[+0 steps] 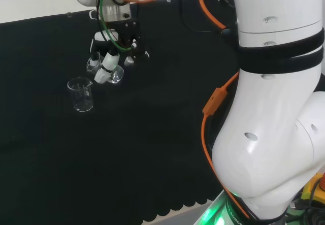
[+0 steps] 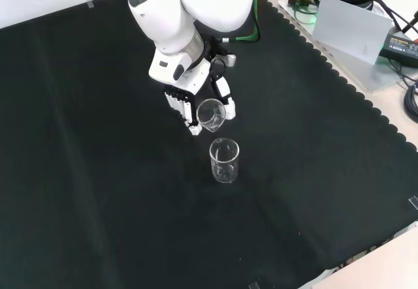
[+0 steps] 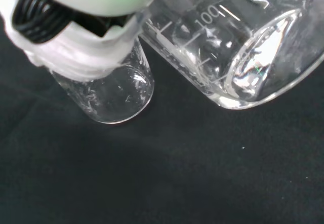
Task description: Pour the water from the handheld beaker into the one on the table.
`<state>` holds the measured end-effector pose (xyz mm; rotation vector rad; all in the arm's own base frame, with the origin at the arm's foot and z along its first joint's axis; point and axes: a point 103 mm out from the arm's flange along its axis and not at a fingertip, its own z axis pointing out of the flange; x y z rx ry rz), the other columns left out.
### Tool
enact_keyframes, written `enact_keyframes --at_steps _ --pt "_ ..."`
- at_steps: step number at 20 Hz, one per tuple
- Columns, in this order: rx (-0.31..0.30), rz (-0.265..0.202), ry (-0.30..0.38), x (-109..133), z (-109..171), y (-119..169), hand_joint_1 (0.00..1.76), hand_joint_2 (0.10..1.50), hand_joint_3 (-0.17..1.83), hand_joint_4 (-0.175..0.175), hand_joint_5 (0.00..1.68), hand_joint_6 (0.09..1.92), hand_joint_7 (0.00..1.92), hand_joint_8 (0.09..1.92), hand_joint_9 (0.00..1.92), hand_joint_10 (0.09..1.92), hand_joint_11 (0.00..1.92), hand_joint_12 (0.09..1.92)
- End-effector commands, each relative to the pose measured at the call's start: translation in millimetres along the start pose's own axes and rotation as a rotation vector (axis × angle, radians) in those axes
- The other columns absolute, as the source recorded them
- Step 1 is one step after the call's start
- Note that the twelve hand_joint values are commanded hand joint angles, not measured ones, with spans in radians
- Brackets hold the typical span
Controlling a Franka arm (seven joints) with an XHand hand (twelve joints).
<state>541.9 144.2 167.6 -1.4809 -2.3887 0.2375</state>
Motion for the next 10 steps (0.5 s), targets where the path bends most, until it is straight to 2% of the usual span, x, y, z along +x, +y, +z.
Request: enact_keyframes --at_steps 1,6,10 --pt "0.056 0.018 -0.081 10.0 0.7 5.6 1.17 0.71 0.48 0.105 1.42 0.32 1.83 0.09 1.66 0.09 1.29 0.82" --pt "0.083 0.033 -0.131 15.1 -4.5 6.8 1.17 0.71 0.48 0.102 1.42 0.32 1.83 0.09 1.66 0.09 1.29 0.82" --pt "0.108 0.042 -0.161 19.9 -6.7 6.8 1.17 0.7 0.5 0.085 1.42 0.32 1.83 0.09 1.67 0.09 1.3 0.82"
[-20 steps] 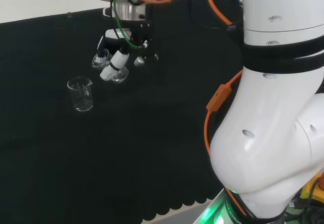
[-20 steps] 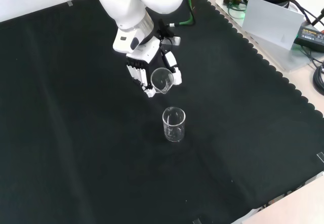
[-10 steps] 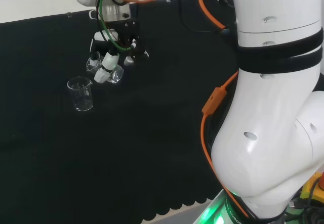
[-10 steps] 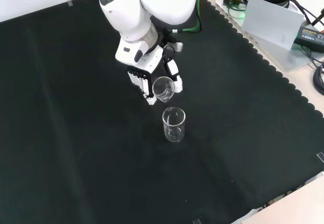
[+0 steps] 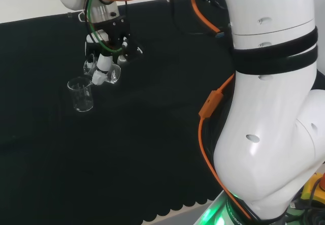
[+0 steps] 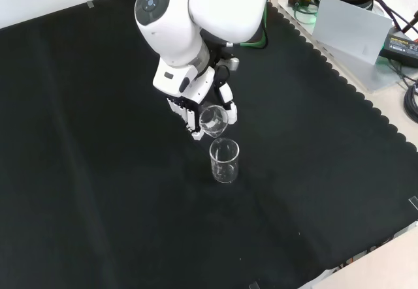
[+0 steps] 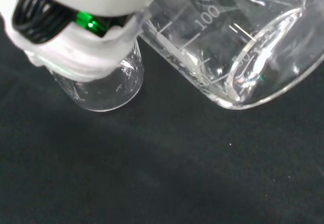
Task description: Pour the water from the handheld beaker into the one on the table.
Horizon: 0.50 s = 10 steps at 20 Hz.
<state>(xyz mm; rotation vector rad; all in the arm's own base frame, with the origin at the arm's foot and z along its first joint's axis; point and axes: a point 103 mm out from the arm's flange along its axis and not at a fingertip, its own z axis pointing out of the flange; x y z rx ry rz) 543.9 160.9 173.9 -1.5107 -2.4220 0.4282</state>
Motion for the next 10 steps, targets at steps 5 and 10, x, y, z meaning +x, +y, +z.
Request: enact_keyframes --at_steps 5,10 --pt "0.058 0.017 -0.097 12 -4 -3 1.17 0.69 0.5 0.082 1.42 0.32 1.84 0.09 1.67 0.09 1.3 0.82" --pt "0.073 0.015 -0.119 19 -8 -4 1.17 0.69 0.5 0.08 1.42 0.32 1.84 0.09 1.67 0.09 1.31 0.82"
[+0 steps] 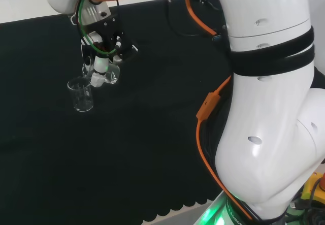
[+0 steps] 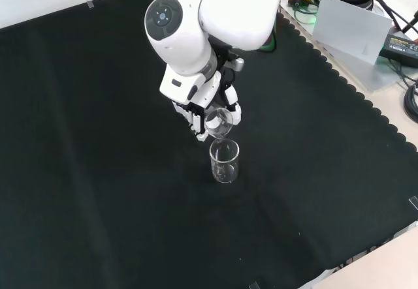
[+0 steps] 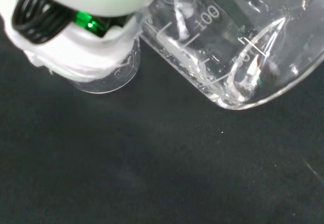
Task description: Pour the water from the handheld beaker into the one on the table.
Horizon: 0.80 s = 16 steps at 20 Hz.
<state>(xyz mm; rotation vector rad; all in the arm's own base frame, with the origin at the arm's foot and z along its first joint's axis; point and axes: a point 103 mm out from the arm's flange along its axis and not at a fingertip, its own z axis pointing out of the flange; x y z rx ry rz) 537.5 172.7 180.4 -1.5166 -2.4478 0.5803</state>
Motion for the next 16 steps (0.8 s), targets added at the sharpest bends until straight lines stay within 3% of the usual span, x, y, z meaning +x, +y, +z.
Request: enact_keyframes --at_steps 1,16 --pt "0.017 0.001 -0.031 6.7 -4.3 -2.2 1.17 0.69 0.5 0.079 1.42 0.32 1.84 0.09 1.67 0.09 1.31 0.82" --pt "0.089 0.03 -0.11 15.2 -11.3 -4.7 1.17 0.69 0.51 0.071 1.43 0.32 1.84 0.09 1.67 0.09 1.32 0.82"
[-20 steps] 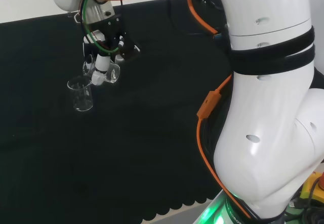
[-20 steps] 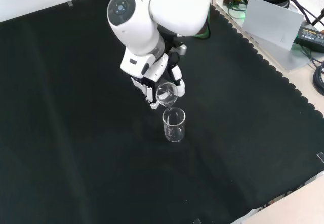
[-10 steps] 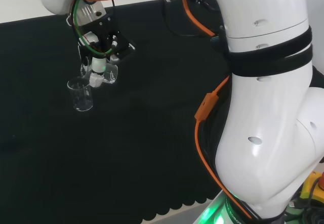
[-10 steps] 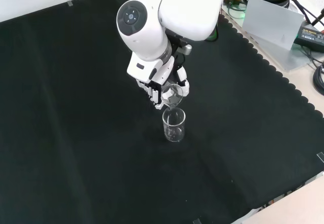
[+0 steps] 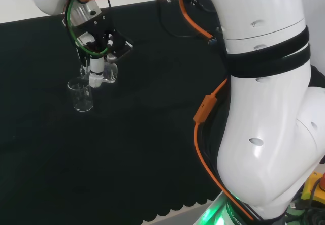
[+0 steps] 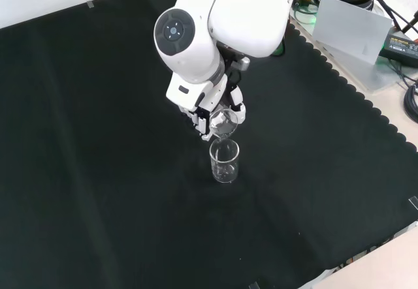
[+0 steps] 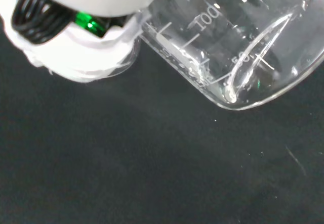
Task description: Pour the water from the handheld beaker into the one on the table.
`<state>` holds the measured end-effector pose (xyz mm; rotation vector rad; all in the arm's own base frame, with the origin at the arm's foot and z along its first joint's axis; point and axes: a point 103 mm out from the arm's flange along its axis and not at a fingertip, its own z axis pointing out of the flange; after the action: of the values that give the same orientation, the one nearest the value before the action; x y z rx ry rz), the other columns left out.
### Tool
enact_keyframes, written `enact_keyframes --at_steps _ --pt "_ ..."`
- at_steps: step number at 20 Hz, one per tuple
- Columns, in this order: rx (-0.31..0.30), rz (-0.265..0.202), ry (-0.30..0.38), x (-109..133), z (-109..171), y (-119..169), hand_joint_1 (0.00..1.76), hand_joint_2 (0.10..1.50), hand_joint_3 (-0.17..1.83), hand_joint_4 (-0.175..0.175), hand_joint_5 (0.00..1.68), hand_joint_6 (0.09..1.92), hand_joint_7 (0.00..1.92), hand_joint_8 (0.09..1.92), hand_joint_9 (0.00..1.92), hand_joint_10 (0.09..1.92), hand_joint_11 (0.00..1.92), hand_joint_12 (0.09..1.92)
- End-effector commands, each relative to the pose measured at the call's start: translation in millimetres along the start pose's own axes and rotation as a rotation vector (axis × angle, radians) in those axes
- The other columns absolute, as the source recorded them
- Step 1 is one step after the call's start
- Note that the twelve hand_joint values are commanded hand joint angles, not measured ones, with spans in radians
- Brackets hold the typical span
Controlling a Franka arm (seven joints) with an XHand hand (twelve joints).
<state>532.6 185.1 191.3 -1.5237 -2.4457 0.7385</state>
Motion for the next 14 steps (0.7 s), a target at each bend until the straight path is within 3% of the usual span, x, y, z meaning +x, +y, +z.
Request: enact_keyframes --at_steps 1,14 --pt "0.022 0.009 -0.038 3 -1 -1 1.17 0.69 0.51 0.071 1.43 0.32 1.84 0.09 1.67 0.09 1.32 0.82" --pt "0.089 0.056 -0.1 12 -12 1 1.18 0.69 0.51 0.067 1.43 0.33 1.84 0.09 1.68 0.09 1.32 0.81"
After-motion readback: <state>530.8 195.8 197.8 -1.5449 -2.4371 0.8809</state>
